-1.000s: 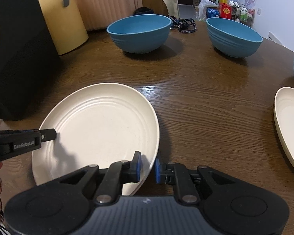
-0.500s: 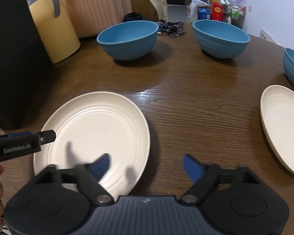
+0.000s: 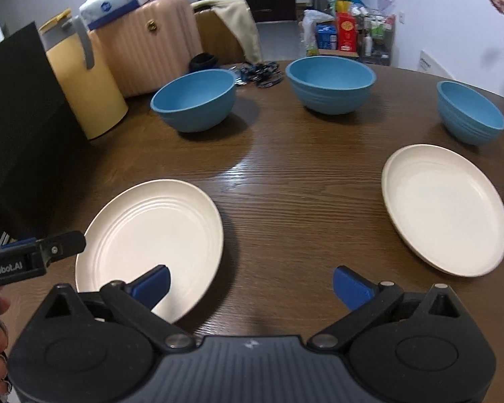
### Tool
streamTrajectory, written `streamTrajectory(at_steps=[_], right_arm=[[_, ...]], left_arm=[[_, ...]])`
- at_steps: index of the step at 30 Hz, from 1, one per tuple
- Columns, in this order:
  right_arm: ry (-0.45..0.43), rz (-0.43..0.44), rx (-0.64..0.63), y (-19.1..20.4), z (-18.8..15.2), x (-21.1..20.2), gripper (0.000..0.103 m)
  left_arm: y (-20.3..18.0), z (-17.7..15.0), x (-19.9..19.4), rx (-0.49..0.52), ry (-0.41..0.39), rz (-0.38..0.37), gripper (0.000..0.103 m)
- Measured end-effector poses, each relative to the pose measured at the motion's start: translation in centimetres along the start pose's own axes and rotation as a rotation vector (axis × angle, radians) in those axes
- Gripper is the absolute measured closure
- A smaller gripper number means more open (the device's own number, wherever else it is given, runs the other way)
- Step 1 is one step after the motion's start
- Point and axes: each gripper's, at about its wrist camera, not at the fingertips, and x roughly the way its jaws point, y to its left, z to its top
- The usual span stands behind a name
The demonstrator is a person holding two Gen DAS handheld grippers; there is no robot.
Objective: Organize plates and bowls
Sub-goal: 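Lower the plate onto the table and open both grippers, then withdraw both grippers and move them toward another cream plate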
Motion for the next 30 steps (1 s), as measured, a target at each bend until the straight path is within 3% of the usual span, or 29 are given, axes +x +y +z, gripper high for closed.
streamTrajectory(at_steps=[30], right_arm=[[-0.035,-0.08,0.119,-4.3,-2.1,-2.8,0.0]], left_arm=[[-5.1,-1.6,-0.8,0.116,0.005,-0.062,0.0]])
